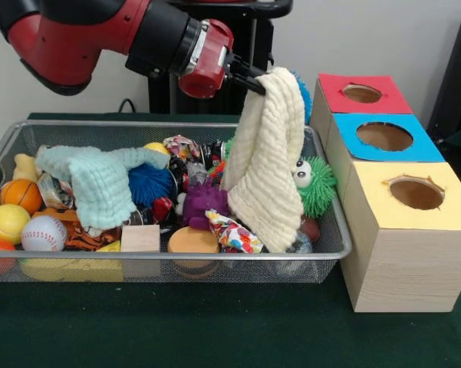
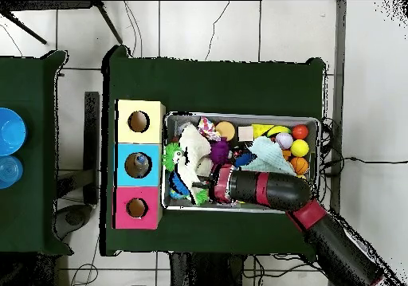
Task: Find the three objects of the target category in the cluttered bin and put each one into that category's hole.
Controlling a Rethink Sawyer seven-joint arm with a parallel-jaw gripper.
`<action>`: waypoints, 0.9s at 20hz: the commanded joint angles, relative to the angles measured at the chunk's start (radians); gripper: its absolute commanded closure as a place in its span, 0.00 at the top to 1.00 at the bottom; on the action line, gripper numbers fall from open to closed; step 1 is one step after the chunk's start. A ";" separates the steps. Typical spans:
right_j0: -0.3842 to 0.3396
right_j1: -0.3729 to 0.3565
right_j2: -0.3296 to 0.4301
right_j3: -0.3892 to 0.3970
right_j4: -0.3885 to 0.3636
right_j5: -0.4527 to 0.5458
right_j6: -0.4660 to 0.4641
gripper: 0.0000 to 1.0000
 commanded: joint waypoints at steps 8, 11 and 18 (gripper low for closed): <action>0.154 -0.232 -0.073 -0.213 -0.020 0.526 0.018 0.00; 0.205 -0.291 -0.111 -0.257 -0.097 0.587 0.007 0.00; 0.337 -0.390 -0.202 -0.304 -0.336 0.444 0.093 0.00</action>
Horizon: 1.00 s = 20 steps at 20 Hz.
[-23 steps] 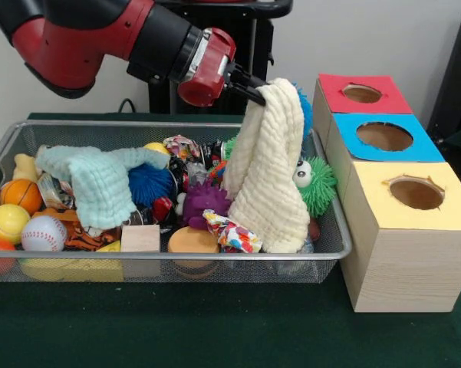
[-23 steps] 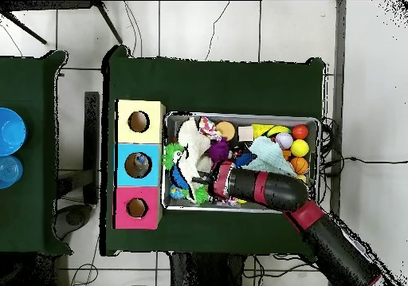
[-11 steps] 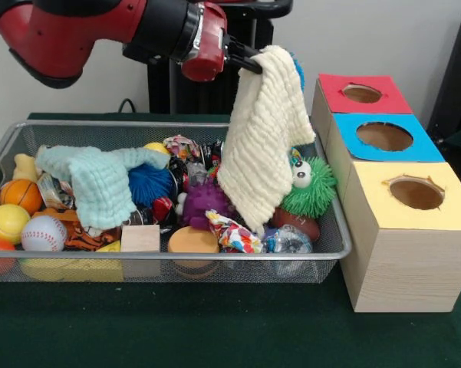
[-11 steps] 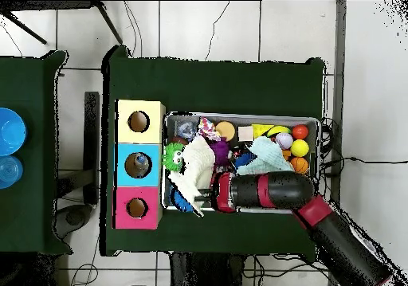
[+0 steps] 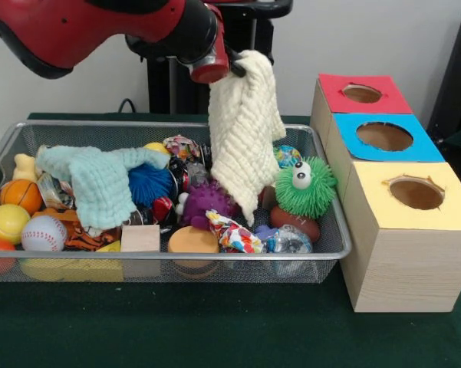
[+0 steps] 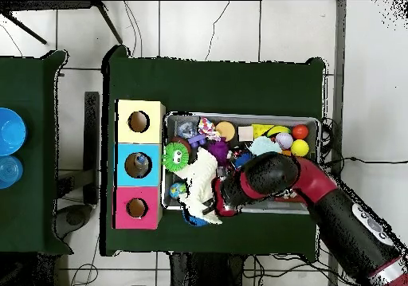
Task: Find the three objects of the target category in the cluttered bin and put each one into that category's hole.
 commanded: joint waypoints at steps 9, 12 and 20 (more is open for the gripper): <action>0.163 -0.157 -0.192 -0.186 -0.262 -0.246 0.207 0.00; 0.184 -0.173 -0.222 -0.191 -0.290 -0.297 0.209 0.00; 0.239 -0.195 -0.292 -0.203 -0.313 -0.388 0.233 0.00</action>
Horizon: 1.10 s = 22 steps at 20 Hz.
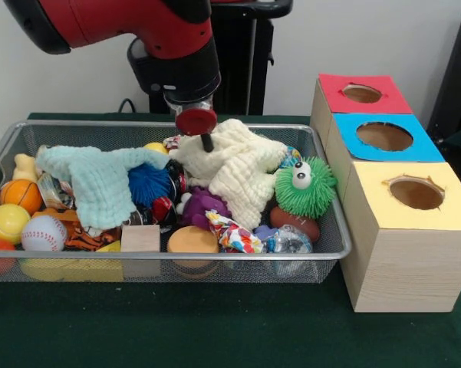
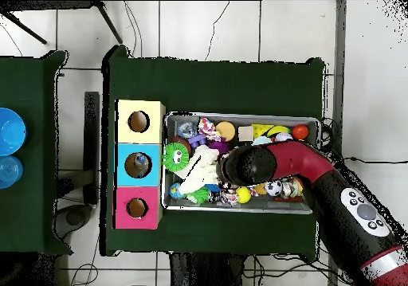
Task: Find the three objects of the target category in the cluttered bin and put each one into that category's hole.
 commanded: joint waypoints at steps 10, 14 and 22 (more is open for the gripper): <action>0.104 -0.048 -0.213 -0.127 -0.047 -0.129 0.246 1.00; 0.102 -0.045 -0.217 -0.124 -0.018 -0.133 0.227 1.00; 0.017 -0.010 -0.137 -0.085 0.165 -0.195 0.241 1.00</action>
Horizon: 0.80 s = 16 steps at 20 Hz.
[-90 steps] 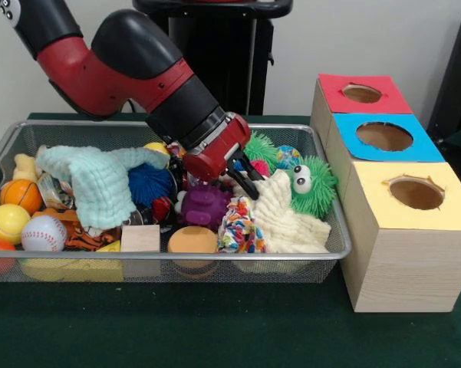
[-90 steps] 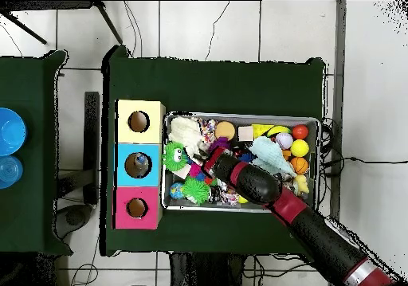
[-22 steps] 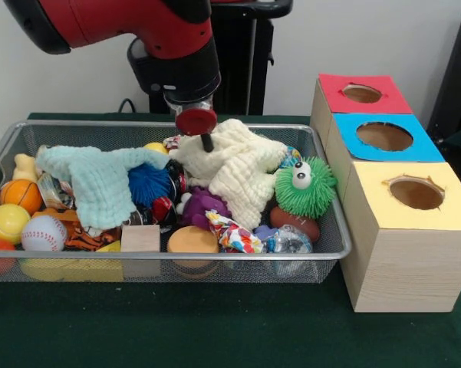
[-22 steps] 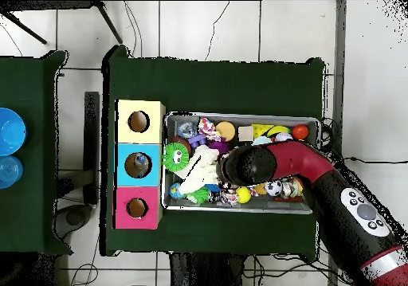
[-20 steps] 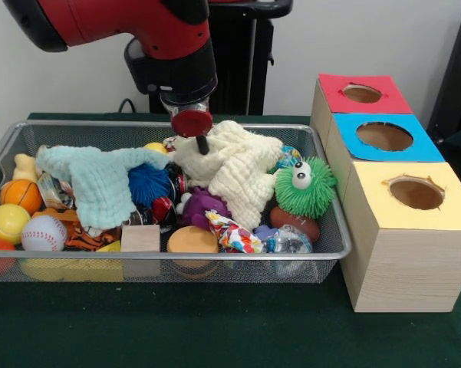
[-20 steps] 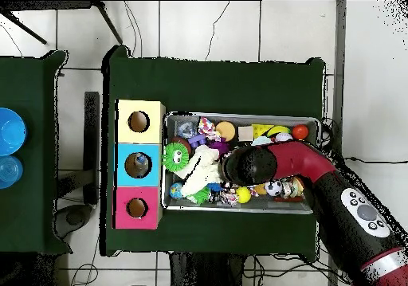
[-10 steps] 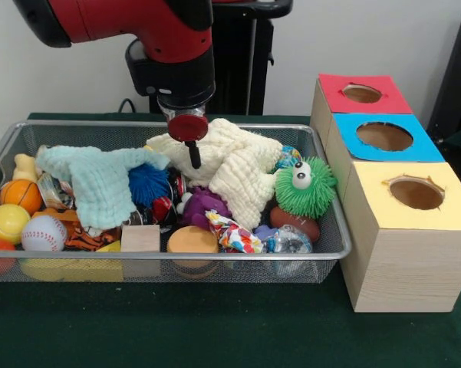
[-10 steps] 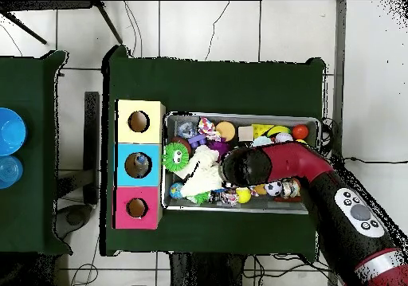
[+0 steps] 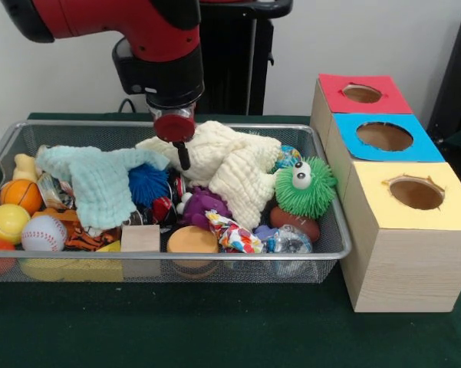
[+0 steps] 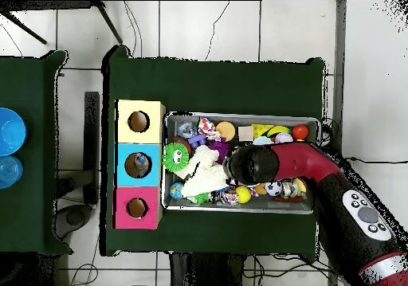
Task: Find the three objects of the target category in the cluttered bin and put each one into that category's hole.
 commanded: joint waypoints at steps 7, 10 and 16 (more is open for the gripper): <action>-0.030 0.017 -0.033 -0.074 0.167 -0.074 0.211 1.00; 0.008 0.014 -0.054 -0.099 0.178 -0.041 0.228 1.00; 0.038 0.011 -0.075 -0.107 0.222 -0.031 0.262 1.00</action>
